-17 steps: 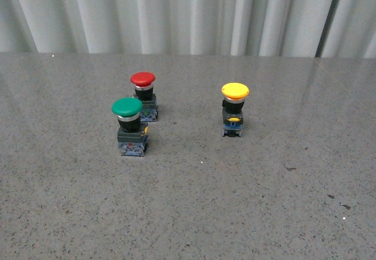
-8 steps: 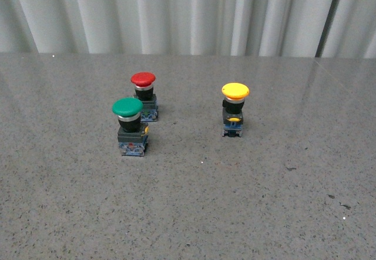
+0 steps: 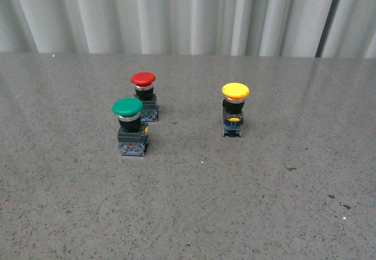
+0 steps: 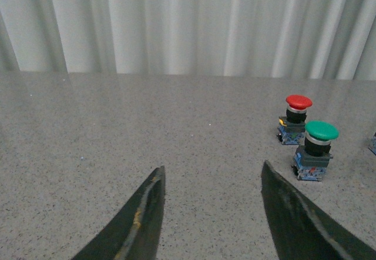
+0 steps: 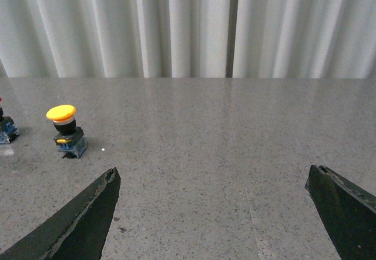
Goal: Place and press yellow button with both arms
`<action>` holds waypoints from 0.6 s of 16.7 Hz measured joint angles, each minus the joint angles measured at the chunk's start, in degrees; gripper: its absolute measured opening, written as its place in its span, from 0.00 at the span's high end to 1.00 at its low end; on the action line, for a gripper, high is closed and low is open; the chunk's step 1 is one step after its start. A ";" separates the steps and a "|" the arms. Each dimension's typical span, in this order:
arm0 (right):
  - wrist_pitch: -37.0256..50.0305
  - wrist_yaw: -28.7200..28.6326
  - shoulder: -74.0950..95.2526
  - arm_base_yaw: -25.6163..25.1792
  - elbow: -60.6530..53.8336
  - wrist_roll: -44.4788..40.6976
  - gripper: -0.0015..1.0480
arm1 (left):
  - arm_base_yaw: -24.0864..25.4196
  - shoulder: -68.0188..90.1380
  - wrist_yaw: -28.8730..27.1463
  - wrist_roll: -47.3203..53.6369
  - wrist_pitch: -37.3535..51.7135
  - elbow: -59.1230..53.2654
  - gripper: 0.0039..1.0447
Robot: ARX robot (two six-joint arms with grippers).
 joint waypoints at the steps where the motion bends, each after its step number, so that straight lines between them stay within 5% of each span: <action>1: 0.00 0.00 0.00 0.00 0.00 0.00 0.06 | 0.00 0.00 0.00 0.00 0.00 0.00 0.46; 4: 15.21 4.74 15.56 5.73 3.39 0.42 0.06 | 0.00 0.00 0.02 0.00 0.02 0.00 0.17; 5: 36.28 5.79 42.25 13.00 16.70 -2.08 0.06 | 0.00 0.00 0.00 0.00 0.00 0.00 0.06; 6: 39.10 5.46 65.72 19.98 31.19 -3.08 0.06 | 0.00 0.00 0.02 0.00 0.00 0.00 0.06; 10: 32.37 6.47 85.18 27.67 44.85 -3.54 0.06 | 0.00 0.00 0.00 0.00 0.02 0.00 0.06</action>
